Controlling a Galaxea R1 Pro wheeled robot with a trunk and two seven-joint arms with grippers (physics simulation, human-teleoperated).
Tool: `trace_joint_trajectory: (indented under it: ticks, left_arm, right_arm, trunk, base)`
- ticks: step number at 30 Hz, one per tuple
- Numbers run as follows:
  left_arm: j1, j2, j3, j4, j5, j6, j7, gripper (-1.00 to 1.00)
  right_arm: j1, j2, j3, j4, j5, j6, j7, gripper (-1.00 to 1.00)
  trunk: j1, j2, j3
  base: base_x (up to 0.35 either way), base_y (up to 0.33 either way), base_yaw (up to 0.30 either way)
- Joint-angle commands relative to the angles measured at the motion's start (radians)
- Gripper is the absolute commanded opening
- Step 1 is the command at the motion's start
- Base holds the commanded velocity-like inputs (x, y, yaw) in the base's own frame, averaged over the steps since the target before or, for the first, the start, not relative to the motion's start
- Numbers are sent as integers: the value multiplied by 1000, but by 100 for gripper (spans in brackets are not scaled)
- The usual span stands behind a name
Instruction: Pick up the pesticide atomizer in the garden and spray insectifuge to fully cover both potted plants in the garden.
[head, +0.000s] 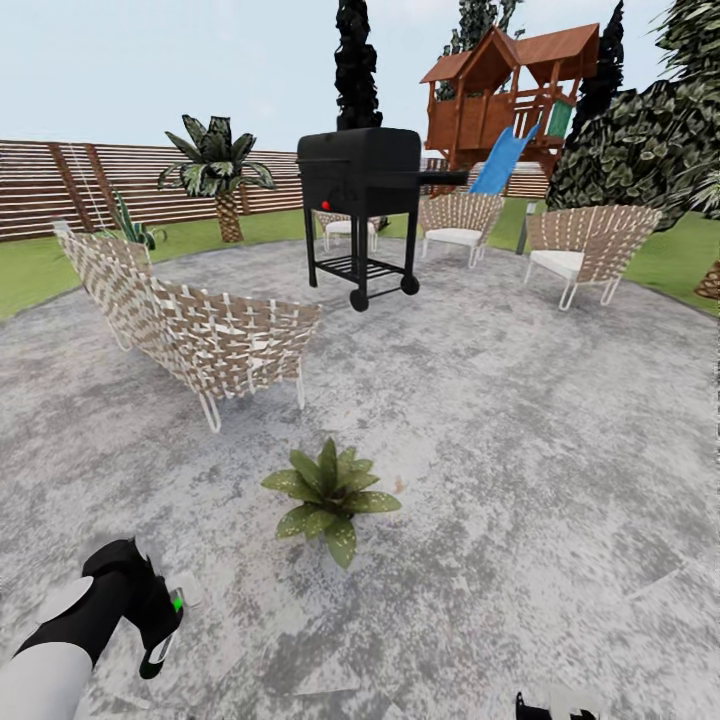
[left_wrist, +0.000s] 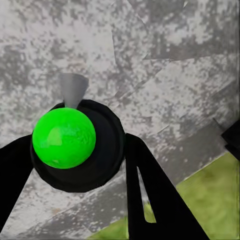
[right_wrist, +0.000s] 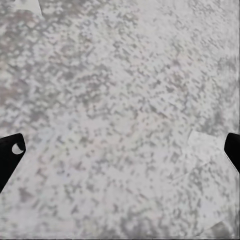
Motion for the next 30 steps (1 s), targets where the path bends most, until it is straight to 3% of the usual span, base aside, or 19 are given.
trace_joint_trajectory:
  ticks: [1,10,12,13,16,18,20,22,24,27,30]
  left_arm:
    - [-1,-1,2,-1,-3,10,-7,-100]
    - [-1,-7,3,-1,-2,9,-7,-100]
    - [-1,-6,3,-1,28,6,-8,-100]
    - [0,4,-6,2,203,-83,-9,-100]
    - [1,0,-1,7,229,-209,15,-100]
    - [3,-5,-10,14,231,-235,58,-100]
    - [3,-14,-15,19,231,-252,76,-100]
    - [3,-21,-14,18,234,-312,83,-100]
    - [2,-40,-13,14,235,-377,88,-100]
    - [2,-77,-20,11,228,-408,97,-100]
    - [2,-110,-82,47,235,-409,88,-100]
  right_arm:
    - [-1,-1,-7,2,11,-3,-3,100]
    - [0,6,-5,2,12,-3,0,100]
    - [0,3,-5,1,12,-3,2,100]
    - [-1,0,97,-11,44,-4,5,100]
    - [-1,0,236,-127,104,-6,27,100]
    - [-2,0,281,-209,115,-5,143,100]
    - [-4,-1,294,-289,120,-2,311,100]
    - [-7,-2,298,-364,133,-1,473,100]
    - [-21,-5,300,-431,190,0,651,100]
    - [-50,-5,299,-497,306,0,886,100]
    - [-72,9,302,-525,324,1,935,100]
  trunk:
    - [-1,0,-1]
    - [-1,0,-1]
    - [-1,0,-1]
    - [-1,0,-1]
    - [-1,0,-1]
    - [-1,0,-1]
    - [-1,0,-1]
    - [-1,0,-1]
    - [-1,0,-1]
    - [-1,0,-1]
    - [-1,0,-1]
  base:
    - [-275,-205,4]
    - [-272,-195,0]
    - [-98,-45,0]
    - [-4,-2,0]
    - [-1,0,0]
    - [0,0,0]
    - [0,0,0]
    - [0,0,0]
    - [0,0,0]
    - [0,0,0]
    - [0,0,0]
